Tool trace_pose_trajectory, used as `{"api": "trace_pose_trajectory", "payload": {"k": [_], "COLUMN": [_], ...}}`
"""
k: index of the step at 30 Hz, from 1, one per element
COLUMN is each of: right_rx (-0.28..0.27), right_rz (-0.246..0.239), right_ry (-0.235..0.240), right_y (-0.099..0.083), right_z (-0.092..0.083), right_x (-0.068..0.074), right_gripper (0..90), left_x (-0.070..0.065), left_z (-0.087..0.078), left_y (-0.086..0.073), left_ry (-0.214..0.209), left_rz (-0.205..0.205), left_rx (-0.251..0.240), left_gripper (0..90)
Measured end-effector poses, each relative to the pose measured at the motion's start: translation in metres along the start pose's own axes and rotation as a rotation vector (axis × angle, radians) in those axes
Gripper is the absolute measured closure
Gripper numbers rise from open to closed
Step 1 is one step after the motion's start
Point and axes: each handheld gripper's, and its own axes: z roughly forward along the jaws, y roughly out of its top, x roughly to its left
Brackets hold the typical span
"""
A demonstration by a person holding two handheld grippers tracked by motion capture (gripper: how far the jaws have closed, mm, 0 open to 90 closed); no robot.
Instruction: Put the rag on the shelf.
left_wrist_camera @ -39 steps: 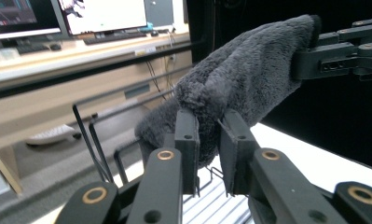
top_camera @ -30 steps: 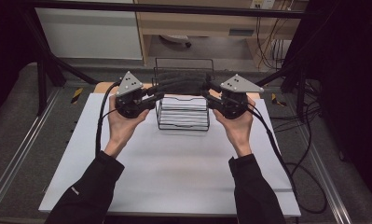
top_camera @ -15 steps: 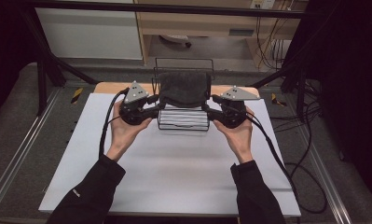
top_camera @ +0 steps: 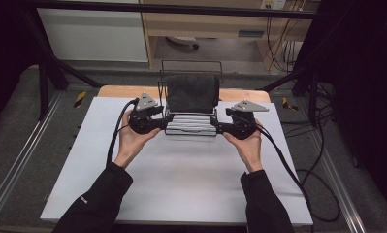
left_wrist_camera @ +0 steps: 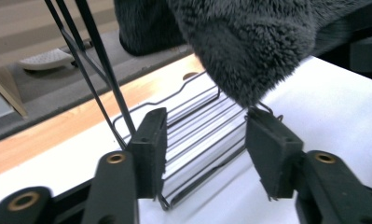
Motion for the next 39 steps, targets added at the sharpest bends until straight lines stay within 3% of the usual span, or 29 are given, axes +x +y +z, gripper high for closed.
{"api": "trace_pose_trajectory", "payload": {"k": [6,12,15,19,29,39], "right_rx": [0.014,0.021,0.038,0.05,0.04,0.085], "right_rz": [0.004,0.011,0.017,0.012,0.012,0.013], "right_ry": [0.032,0.045,0.066,0.059,0.097,0.135], "right_y": [-0.011,-0.016,-0.019,-0.024,-0.04,-0.084], "right_z": [-0.006,-0.019,-0.025,-0.036,-0.06,-0.064], "right_x": [-0.004,-0.006,-0.004,-0.001,0.005,0.003], "right_gripper": [12.8,8.6,6.0,3.2,0.6,0.6], "left_x": [0.0,0.003,0.005,0.006,0.008,0.008], "left_z": [-0.004,-0.016,-0.024,-0.038,-0.073,-0.089], "left_y": [-0.01,-0.023,-0.031,-0.042,-0.076,-0.118], "left_ry": [-0.012,-0.019,-0.025,-0.024,-0.023,-0.022], "left_rz": [0.0,-0.005,-0.026,-0.033,-0.035,-0.029], "left_rx": [0.045,0.072,0.08,0.076,0.073,0.096], "left_gripper": [35.4,23.1,17.9,12.1,6.8,6.0]}}
